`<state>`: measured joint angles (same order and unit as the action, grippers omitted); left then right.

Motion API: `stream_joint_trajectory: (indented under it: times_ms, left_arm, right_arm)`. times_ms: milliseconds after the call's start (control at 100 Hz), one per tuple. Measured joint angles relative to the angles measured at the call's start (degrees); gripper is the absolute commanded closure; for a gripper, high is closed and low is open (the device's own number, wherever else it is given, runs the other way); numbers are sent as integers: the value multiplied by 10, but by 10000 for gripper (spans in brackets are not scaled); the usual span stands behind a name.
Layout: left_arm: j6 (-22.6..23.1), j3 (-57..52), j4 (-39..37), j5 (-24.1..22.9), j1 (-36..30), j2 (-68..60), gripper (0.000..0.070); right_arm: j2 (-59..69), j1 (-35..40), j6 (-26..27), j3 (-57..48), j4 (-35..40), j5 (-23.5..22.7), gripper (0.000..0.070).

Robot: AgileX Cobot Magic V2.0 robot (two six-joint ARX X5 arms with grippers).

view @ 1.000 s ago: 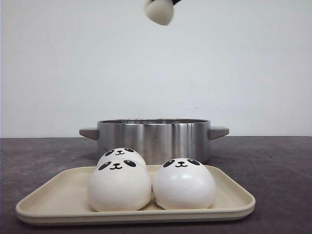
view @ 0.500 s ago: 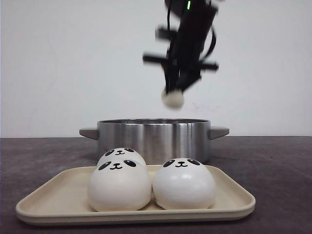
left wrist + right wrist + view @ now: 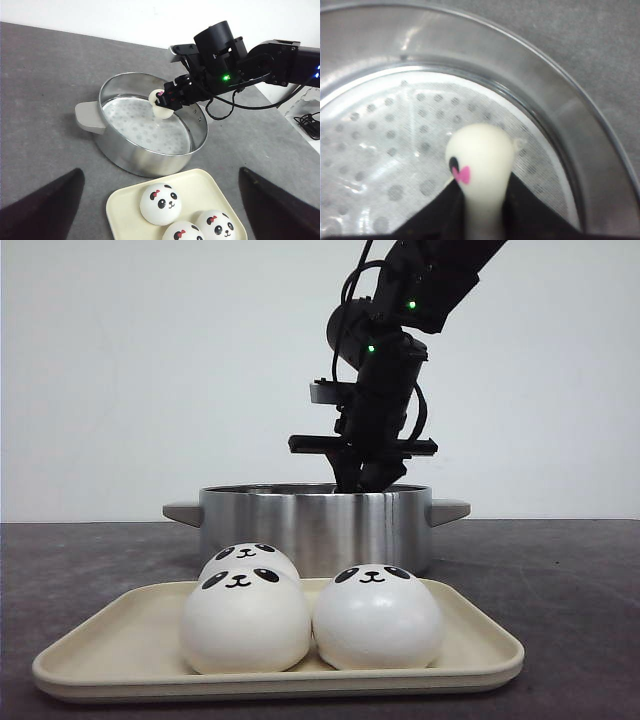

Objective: Steam buns
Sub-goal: 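Lift the bun with the right gripper and release it into the steamer, then raise the right gripper away from the steamer, then lower the left gripper and grasp the farther remaining panda bun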

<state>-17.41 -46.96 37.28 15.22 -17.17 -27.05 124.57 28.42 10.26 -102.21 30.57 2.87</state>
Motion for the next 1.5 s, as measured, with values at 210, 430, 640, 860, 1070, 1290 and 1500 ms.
stream_joint_trajectory:
  times_ms: [210, 430, 640, 860, 1070, 1290, 1500]
  left_arm:
    - [0, 0, 0, 0, 0, 0, 103]
    - [0, 0, 0, 0, 0, 0, 102]
    - [0, 0, 0, 0, 0, 0, 102]
    - [0, 0, 0, 19, 0, -1, 105]
    - [0, 0, 0, 54, -35, -61, 106]
    - [-2, -1, -6, 11, -132, -194, 104]
    - [-2, -45, -7, -64, -199, -324, 103]
  right_arm:
    - [0, -5, 0, 0, 28, 2, 343]
    - [0, -5, 0, 0, 35, 1, 337]
    - [0, -5, 0, -26, 73, 1, 308]
    - [0, -5, -3, -141, 168, -35, 678]
    - [-62, 28, -27, -210, 289, -56, 681]
    - [-259, 145, -31, -215, 284, 14, 683]
    - [-406, 253, -27, -222, 277, 115, 683]
